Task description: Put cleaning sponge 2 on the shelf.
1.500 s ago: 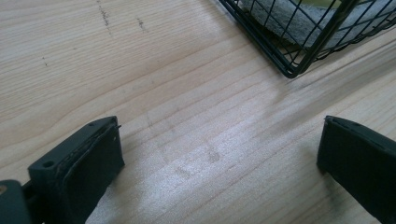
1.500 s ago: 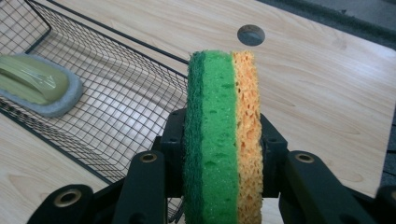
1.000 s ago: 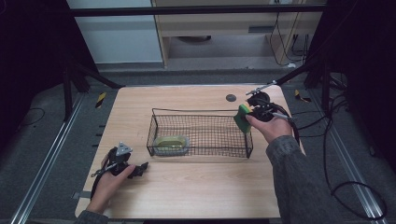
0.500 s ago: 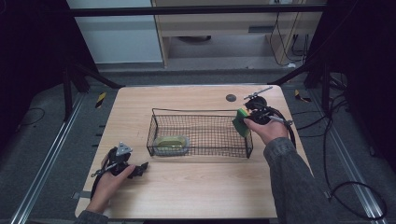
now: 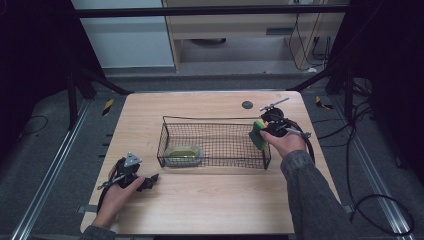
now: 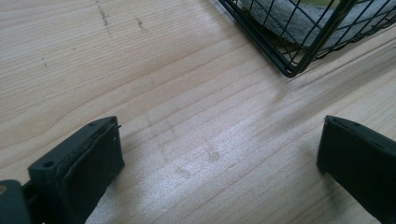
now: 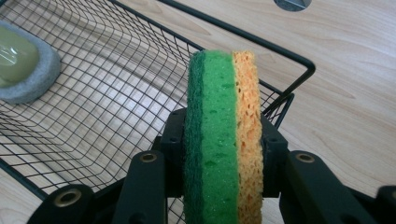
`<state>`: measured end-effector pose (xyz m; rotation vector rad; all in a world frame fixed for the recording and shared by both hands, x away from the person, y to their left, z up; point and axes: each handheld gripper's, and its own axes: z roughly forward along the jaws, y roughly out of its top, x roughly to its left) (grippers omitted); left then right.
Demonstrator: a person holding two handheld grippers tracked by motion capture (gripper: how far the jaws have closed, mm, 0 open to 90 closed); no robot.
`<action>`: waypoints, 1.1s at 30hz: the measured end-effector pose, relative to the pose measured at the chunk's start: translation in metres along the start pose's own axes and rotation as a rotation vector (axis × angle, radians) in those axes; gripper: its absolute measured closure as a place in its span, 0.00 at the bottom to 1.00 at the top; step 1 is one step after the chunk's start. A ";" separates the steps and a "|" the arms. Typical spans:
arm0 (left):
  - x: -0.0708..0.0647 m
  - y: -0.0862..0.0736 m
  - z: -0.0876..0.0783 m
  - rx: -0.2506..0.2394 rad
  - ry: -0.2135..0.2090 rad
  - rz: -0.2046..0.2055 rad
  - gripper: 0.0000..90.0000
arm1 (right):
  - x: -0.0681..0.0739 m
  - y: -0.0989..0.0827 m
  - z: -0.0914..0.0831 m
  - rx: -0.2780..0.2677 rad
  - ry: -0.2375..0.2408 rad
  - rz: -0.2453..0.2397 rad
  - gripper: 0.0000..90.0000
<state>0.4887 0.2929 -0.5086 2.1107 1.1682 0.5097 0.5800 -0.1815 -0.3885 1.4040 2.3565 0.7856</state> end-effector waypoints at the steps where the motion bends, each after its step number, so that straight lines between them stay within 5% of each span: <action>1: 0.000 0.000 0.000 0.000 0.000 0.000 0.00 | 0.000 0.000 0.001 0.001 -0.005 -0.007 0.71; 33: 0.000 0.000 0.000 0.000 0.000 0.001 0.00 | 0.001 -0.011 0.026 0.034 -0.030 -0.006 0.69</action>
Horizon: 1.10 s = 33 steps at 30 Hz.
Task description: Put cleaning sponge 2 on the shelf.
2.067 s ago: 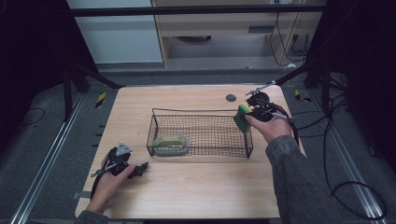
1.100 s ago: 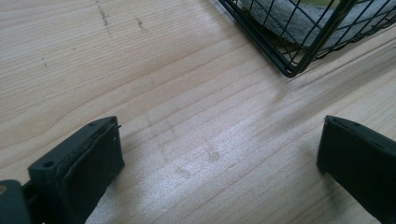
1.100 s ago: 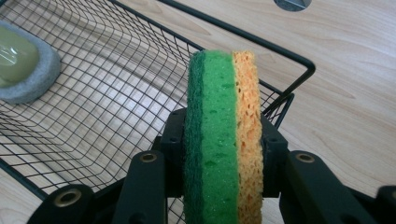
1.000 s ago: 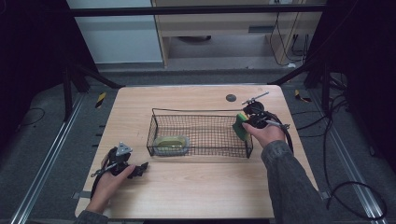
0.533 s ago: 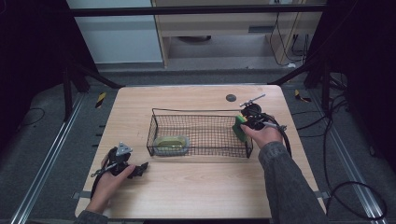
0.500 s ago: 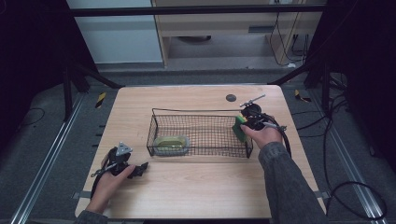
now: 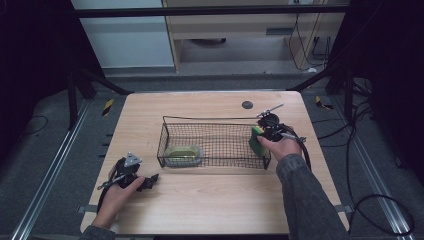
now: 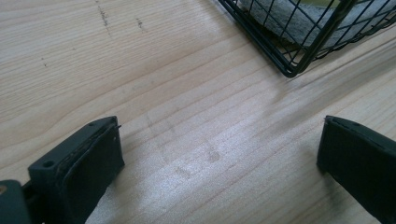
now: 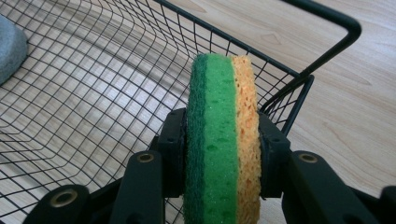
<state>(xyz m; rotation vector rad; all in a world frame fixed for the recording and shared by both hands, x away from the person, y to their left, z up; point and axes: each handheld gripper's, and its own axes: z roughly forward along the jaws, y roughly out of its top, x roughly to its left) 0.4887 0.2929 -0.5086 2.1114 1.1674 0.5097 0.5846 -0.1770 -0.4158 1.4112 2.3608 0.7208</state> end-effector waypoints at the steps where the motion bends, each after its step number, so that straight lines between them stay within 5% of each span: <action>1: 0.000 0.000 0.000 0.000 0.000 0.000 0.00 | 0.000 0.000 0.000 -0.003 -0.002 0.000 0.69; 33: 0.000 0.000 0.000 0.000 -0.001 0.001 0.00 | 0.006 -0.001 -0.011 -0.015 -0.014 -0.007 0.58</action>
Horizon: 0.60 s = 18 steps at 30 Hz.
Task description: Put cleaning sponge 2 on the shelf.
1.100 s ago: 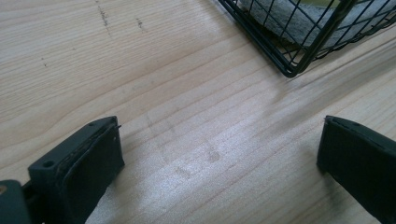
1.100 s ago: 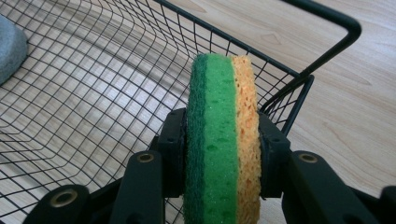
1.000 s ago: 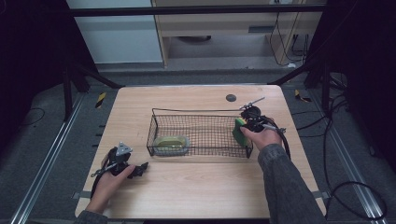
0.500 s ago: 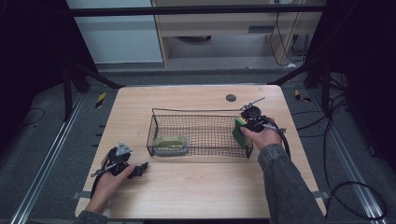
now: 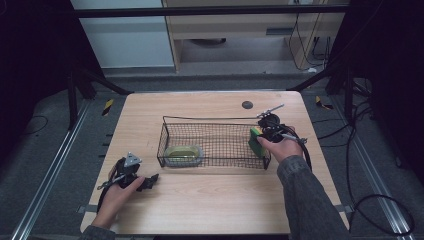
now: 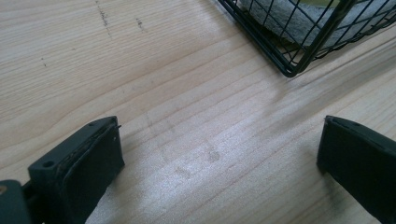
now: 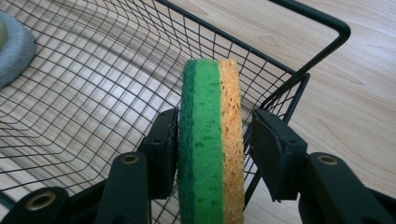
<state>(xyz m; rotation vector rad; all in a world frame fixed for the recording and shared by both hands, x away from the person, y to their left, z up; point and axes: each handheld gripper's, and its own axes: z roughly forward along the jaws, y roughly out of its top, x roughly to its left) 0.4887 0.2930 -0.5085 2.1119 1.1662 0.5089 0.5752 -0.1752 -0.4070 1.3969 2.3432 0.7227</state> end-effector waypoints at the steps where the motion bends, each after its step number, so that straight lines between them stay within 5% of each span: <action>1: 0.000 0.000 0.000 0.000 0.000 0.000 0.00 | 0.001 0.000 -0.001 -0.006 0.004 -0.002 0.59; 7: 0.000 0.000 0.000 0.000 -0.001 0.001 0.00 | 0.010 0.002 -0.004 -0.001 0.038 -0.026 0.65; 18: 0.000 0.000 0.000 0.000 -0.002 0.003 0.00 | 0.031 0.013 0.005 0.016 0.057 -0.065 0.63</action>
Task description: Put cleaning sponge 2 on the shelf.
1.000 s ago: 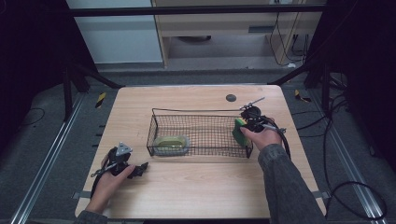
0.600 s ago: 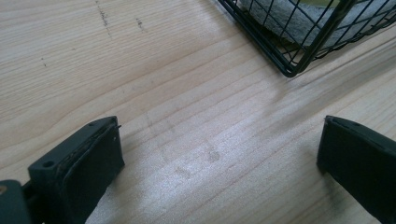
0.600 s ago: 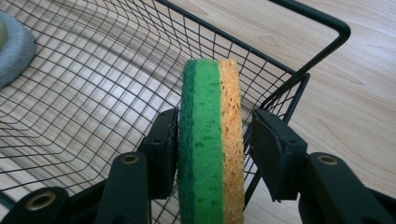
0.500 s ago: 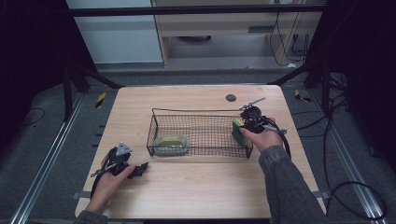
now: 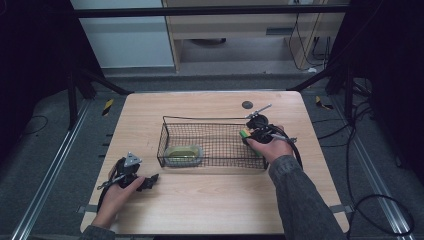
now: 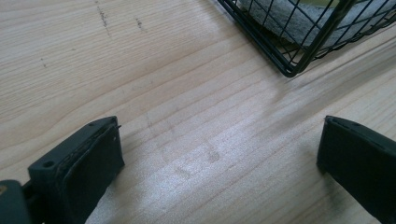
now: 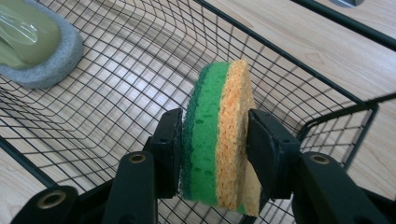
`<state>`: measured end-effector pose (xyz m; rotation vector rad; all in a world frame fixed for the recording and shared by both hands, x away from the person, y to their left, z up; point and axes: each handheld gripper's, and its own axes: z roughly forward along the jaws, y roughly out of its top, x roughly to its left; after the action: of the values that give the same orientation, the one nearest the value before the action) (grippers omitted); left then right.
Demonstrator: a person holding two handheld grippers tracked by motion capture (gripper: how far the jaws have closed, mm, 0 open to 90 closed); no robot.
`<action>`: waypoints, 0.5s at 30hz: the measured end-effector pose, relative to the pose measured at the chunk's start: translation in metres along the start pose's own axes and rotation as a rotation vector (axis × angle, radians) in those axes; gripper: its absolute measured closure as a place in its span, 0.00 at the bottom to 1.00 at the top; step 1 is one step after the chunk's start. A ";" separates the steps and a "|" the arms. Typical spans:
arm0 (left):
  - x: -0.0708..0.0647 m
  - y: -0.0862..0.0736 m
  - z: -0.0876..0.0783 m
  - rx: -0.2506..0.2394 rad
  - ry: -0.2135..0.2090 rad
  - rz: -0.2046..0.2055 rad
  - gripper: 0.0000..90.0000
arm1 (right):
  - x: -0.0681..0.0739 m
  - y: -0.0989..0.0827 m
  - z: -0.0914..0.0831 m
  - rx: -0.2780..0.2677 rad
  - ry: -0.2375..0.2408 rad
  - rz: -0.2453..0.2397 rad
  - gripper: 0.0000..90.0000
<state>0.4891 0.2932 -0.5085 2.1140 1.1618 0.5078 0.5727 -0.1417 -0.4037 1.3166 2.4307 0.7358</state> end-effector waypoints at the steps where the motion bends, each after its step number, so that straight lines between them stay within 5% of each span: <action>1: 0.000 0.000 0.000 0.000 0.000 0.001 0.00 | 0.001 0.001 0.001 0.003 0.003 -0.005 0.62; 9: 0.000 0.000 0.000 0.001 -0.001 0.002 0.00 | 0.010 0.005 0.006 0.011 0.024 0.004 0.59; 15: 0.000 0.000 0.000 0.001 -0.001 0.002 0.00 | 0.015 0.004 0.008 0.015 0.030 0.015 0.47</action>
<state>0.4894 0.2931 -0.5085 2.1161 1.1593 0.5068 0.5711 -0.1252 -0.4077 1.3401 2.4573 0.7479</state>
